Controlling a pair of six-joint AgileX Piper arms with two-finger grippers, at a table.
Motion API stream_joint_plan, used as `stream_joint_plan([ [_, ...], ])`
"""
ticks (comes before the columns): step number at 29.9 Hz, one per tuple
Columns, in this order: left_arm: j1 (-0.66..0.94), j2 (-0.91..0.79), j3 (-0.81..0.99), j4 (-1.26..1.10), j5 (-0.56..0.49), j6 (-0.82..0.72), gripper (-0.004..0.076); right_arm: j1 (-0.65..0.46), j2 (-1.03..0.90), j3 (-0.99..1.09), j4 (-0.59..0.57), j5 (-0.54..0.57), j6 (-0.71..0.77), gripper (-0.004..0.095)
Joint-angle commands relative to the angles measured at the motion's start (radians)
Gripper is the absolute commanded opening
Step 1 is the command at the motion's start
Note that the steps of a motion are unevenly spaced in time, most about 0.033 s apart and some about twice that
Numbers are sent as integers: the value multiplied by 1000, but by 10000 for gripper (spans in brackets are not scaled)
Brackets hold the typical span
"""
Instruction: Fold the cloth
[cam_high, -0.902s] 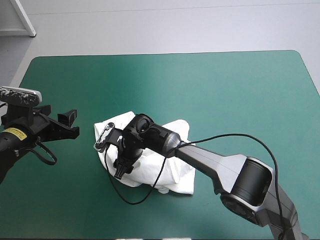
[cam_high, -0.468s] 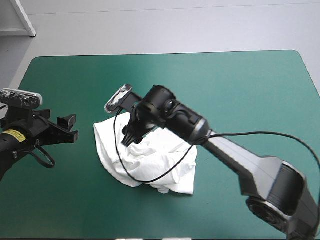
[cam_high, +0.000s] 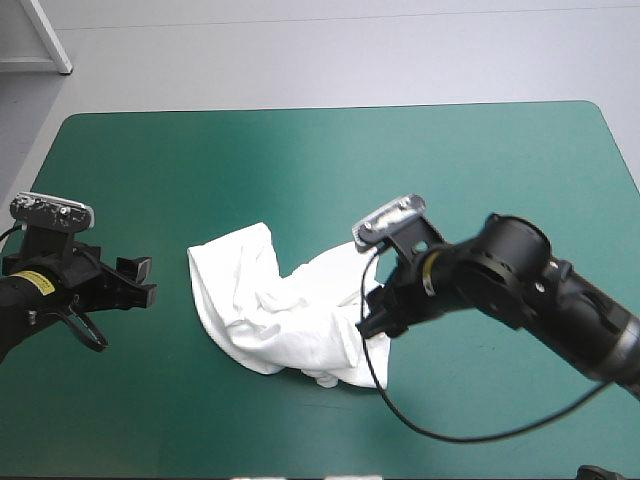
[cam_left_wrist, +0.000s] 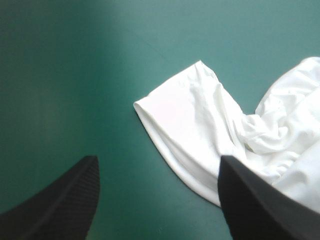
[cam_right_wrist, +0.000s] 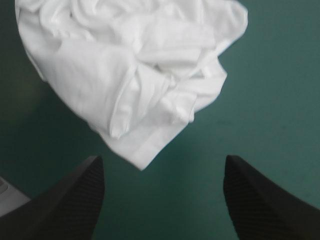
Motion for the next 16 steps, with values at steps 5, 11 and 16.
stream_joint_plan([
  [5, -3, 119, -27, -23, -77, -8, 494, 97, -205, 225, -5, -8, 203, 629],
  [11, -3, 341, -27, -62, -209, -4, 494, 170, -214, 263, -25, -4, 262, 605],
  [16, -2, 540, -27, -65, -260, -4, 494, 221, -217, 263, -25, -4, 316, 602],
])
